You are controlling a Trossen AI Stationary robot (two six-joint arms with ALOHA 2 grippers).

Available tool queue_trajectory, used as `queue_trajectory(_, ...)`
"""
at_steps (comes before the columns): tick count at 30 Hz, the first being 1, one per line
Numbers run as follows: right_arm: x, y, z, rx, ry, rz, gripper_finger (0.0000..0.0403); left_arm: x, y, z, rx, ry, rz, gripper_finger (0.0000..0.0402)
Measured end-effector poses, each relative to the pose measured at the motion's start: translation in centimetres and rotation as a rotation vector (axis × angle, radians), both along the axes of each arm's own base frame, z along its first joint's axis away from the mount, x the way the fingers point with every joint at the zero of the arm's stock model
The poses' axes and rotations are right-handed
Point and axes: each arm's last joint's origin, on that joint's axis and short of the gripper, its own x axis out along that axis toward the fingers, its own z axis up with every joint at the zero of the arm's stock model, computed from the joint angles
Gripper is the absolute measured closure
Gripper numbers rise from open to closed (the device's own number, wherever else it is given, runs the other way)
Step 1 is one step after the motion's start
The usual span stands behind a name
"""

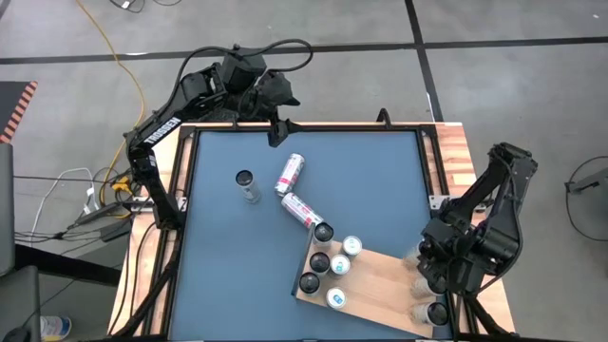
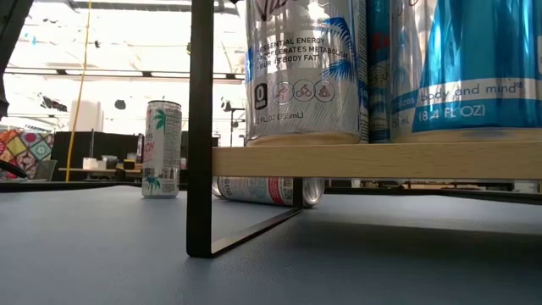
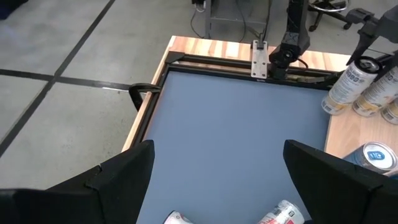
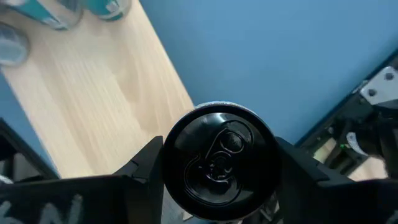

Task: Place canned beverage on shelf
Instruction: Put the white yellow soda can on the shelf

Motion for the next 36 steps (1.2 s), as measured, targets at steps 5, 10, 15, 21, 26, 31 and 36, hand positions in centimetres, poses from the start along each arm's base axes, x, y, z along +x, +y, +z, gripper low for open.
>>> queue_trajectory(5,0.0,0.9,-0.5,-0.019,0.024,0.020,0.0199,0.0,0.0,0.0,-0.002,-0.001,0.001,0.0058)
queue_trajectory(10,0.1,1.6,-0.7,-0.031,0.033,0.012,0.0198,0.0,0.0,0.0,-0.003,-0.005,0.004,0.0058)
queue_trajectory(15,0.1,1.9,-0.4,-0.018,0.040,0.018,0.0195,0.1,0.1,0.2,0.001,-0.028,0.022,0.0058)
queue_trajectory(21,0.0,2.0,-0.4,-0.008,0.044,0.011,0.0195,0.1,0.1,0.2,-0.005,-0.031,0.026,0.0058)
queue_trajectory(26,-0.4,2.2,-0.4,-0.003,0.041,0.009,0.0195,0.1,0.1,0.2,-0.006,-0.031,0.027,0.0058)
queue_trajectory(31,-0.9,2.5,-0.4,0.009,0.035,-0.004,0.0195,0.1,0.1,0.2,-0.009,-0.032,0.029,0.0058)
queue_trajectory(36,-0.9,2.5,-0.4,0.009,0.035,0.002,0.0195,0.2,0.1,0.3,-0.007,-0.036,0.029,0.0058)
